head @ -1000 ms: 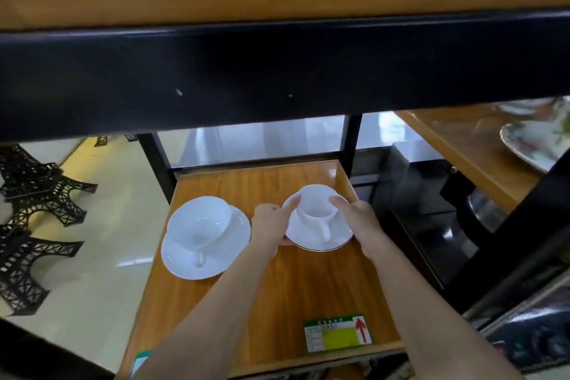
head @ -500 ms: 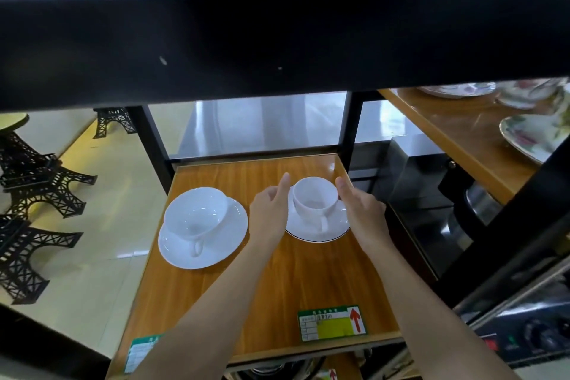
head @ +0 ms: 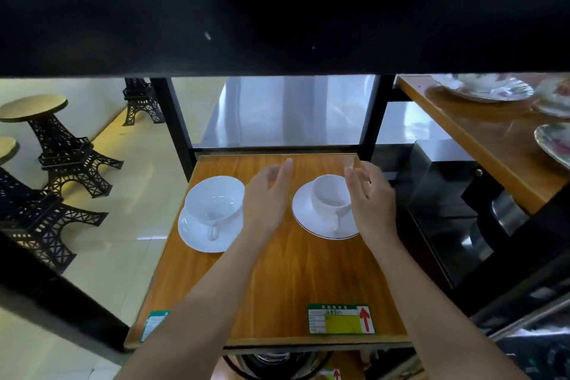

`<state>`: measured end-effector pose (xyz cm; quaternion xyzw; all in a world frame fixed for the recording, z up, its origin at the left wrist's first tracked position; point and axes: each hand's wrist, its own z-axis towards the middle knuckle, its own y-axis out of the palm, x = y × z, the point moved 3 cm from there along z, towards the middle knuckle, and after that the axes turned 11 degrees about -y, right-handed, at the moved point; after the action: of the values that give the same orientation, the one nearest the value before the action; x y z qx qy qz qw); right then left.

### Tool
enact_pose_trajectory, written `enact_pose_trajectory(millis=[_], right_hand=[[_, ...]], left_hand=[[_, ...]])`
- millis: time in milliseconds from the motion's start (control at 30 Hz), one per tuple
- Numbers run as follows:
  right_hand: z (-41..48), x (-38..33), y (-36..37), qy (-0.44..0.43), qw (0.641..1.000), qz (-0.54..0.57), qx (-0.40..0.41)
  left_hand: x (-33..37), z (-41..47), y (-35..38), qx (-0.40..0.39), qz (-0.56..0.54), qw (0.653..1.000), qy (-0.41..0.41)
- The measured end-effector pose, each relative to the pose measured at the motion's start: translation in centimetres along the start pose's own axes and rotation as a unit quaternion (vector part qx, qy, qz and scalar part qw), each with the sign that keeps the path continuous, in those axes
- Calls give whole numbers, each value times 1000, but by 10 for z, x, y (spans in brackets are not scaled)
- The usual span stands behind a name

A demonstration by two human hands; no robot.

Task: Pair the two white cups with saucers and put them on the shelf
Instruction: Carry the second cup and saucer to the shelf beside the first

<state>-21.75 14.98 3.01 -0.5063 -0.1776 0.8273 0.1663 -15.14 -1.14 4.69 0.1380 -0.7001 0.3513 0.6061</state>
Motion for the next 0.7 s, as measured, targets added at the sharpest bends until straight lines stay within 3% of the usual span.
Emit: enact_pose_trajectory(millis=[167,300,367,500,600,700], right_hand=[[-3,-48,34,-92,995,30,-31],[-16,-73,71,-85,981,92,-146],[-24,-78,88,-49,968,139,-204],[-40,-82,108,12,942,194,-273],[-49,-77,116,39,932,213,-292],[-51,-75,118,50,926,223,-300]], left_hand=[[-10,13,-58,123,-42,991,13],[-32,17,-98,197,-52,979,-32],[-42,17,-108,181,-81,975,-100],[-52,10,-112,66,-205,953,-212],[-59,8,-113,15,-171,961,-219],[-63,9,-115,17,-159,962,-220]])
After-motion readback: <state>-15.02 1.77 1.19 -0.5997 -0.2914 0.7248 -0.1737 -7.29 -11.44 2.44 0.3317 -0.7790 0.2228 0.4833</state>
